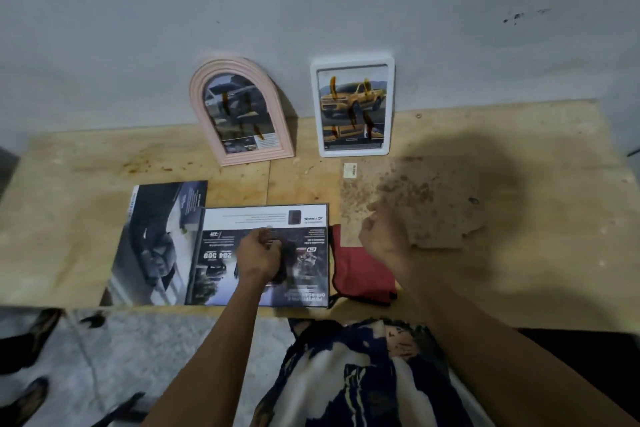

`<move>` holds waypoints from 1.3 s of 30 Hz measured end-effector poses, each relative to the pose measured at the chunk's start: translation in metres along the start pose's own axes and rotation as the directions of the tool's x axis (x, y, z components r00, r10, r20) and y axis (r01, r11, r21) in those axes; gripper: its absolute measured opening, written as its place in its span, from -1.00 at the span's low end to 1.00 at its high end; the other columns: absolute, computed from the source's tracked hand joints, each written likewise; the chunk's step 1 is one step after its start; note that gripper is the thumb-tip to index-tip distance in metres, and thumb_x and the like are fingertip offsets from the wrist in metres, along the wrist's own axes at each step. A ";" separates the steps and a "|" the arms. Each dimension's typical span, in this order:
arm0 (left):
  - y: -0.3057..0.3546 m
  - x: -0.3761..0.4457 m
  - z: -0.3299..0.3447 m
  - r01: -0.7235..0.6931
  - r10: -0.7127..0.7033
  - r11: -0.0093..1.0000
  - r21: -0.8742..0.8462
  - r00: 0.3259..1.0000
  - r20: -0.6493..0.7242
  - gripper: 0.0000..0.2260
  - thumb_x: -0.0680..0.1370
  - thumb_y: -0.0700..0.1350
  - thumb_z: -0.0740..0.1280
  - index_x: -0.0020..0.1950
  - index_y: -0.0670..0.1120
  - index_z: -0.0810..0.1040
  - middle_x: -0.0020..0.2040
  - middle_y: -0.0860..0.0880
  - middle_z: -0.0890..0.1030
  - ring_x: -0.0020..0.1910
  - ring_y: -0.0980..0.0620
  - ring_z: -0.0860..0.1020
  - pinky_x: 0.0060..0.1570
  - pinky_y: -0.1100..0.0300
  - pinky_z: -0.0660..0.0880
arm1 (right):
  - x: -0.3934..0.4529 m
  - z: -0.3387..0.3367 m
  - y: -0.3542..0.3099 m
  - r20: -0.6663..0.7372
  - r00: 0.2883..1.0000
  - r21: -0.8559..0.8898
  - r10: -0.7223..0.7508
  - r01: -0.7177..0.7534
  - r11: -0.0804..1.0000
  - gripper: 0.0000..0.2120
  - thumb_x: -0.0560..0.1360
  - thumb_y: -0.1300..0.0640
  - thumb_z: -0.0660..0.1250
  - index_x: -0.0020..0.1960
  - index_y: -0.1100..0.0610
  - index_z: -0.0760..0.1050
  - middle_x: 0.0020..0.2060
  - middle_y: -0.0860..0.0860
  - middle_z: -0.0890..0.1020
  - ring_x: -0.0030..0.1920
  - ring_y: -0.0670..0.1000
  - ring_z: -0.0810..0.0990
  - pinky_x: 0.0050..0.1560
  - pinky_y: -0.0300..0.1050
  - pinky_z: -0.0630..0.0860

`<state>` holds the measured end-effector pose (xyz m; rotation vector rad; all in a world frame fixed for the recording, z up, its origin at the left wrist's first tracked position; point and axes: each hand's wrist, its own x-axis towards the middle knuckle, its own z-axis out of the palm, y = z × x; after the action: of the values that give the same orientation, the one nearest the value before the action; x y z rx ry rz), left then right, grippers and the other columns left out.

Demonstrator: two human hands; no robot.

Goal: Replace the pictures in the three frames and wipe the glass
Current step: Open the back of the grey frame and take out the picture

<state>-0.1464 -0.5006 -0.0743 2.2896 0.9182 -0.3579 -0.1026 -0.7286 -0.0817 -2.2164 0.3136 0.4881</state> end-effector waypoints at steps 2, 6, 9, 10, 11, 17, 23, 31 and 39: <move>-0.023 0.009 -0.022 -0.006 0.007 0.999 0.039 1.000 -0.014 -0.71 0.53 -0.17 0.43 0.23 -0.20 0.59 0.12 -0.21 0.66 0.13 -0.21 0.59 0.11 0.04 0.49 | -0.011 0.029 -0.018 0.036 0.999 0.018 0.004 -0.005 1.000 -0.69 0.53 0.24 0.27 0.27 0.17 0.44 -0.04 0.02 0.55 -0.03 0.03 0.56 -0.10 -0.18 0.43; -0.066 0.031 -0.057 -0.037 0.041 0.993 0.108 0.998 -0.038 -0.77 0.50 -0.17 0.42 0.14 -0.17 0.64 0.05 -0.19 0.68 0.03 -0.22 0.63 0.01 0.07 0.53 | -0.028 0.078 -0.042 0.090 0.996 0.004 0.028 -0.028 1.000 -0.74 0.52 0.26 0.22 0.20 0.17 0.47 -0.09 0.02 0.56 -0.14 0.02 0.52 -0.17 -0.16 0.39; -0.097 0.052 -0.067 -0.071 0.078 0.984 0.162 0.996 -0.038 -0.85 0.46 -0.12 0.43 -0.01 -0.12 0.66 -0.04 -0.18 0.69 -0.06 -0.22 0.64 0.00 0.00 0.61 | -0.041 0.103 -0.050 0.069 0.995 -0.034 0.075 -0.073 0.997 -0.77 0.43 0.27 0.25 0.05 0.09 0.49 -0.16 -0.03 0.57 -0.18 0.04 0.57 -0.18 -0.09 0.51; -0.104 0.057 -0.068 -0.073 0.079 0.983 0.167 0.997 -0.028 -0.86 0.45 -0.10 0.43 -0.03 -0.11 0.65 -0.04 -0.16 0.67 -0.07 -0.21 0.64 -0.02 -0.01 0.62 | -0.043 0.112 -0.049 0.039 0.996 -0.054 0.076 -0.073 0.996 -0.80 0.39 0.26 0.26 -0.02 0.07 0.51 -0.19 -0.04 0.61 -0.19 0.04 0.59 -0.18 -0.06 0.57; -0.108 0.062 -0.068 -0.076 0.081 0.982 0.174 0.997 -0.020 -0.86 0.44 -0.08 0.42 -0.05 -0.09 0.63 -0.03 -0.15 0.66 -0.06 -0.20 0.63 -0.03 -0.01 0.62 | -0.046 0.119 -0.049 0.014 0.996 -0.076 0.086 -0.084 0.994 -0.82 0.37 0.24 0.25 -0.07 0.06 0.51 -0.20 -0.03 0.62 -0.19 0.04 0.60 -0.17 -0.05 0.59; -0.123 0.078 -0.069 -0.068 0.063 0.982 0.178 0.997 0.035 -0.73 0.34 -0.02 0.42 -0.01 -0.09 0.58 0.03 -0.13 0.62 0.03 -0.20 0.57 0.01 -0.06 0.59 | -0.066 0.144 -0.056 -0.017 0.992 -0.129 0.128 -0.129 0.983 -0.72 0.32 0.00 0.12 -0.02 -0.01 0.46 -0.01 0.03 0.59 0.00 0.18 0.53 0.00 0.04 0.51; -0.116 0.085 -0.079 0.000 -0.003 0.996 0.090 1.000 0.026 -0.70 0.40 -0.09 0.40 0.09 -0.16 0.60 0.09 -0.19 0.56 0.08 -0.25 0.55 0.03 -0.03 0.55 | -0.065 0.150 -0.062 -0.038 0.986 -0.235 0.163 -0.167 0.957 -0.63 0.42 -0.02 0.17 0.14 0.12 0.47 0.12 0.18 0.54 0.08 0.26 0.48 0.07 0.04 0.42; -0.121 0.100 -0.089 0.062 -0.062 0.993 -0.097 0.998 0.003 -0.76 0.41 -0.09 0.52 -0.01 -0.09 0.55 -0.03 -0.10 0.64 -0.02 -0.14 0.60 0.08 -0.01 0.57 | -0.068 0.154 -0.068 -0.060 0.979 -0.216 0.196 -0.205 0.955 -0.61 0.46 0.05 0.25 0.26 0.13 0.41 0.22 0.19 0.46 0.17 0.22 0.38 0.18 0.05 0.35; -0.126 0.105 -0.092 0.058 -0.060 0.994 -0.092 0.998 -0.019 -0.95 0.45 -0.09 0.50 -0.12 0.01 0.67 -0.08 -0.06 0.69 -0.05 -0.13 0.64 -0.04 0.08 0.58 | -0.067 0.155 -0.076 -0.108 0.973 -0.198 0.203 -0.221 0.955 -0.60 0.46 0.03 0.34 0.26 0.11 0.40 0.23 0.16 0.40 0.19 0.20 0.37 0.21 0.03 0.37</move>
<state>-0.1571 -0.3170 -0.1107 2.1906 0.9940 -0.3106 -0.1708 -0.5563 -0.0907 -2.4260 0.5745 0.5631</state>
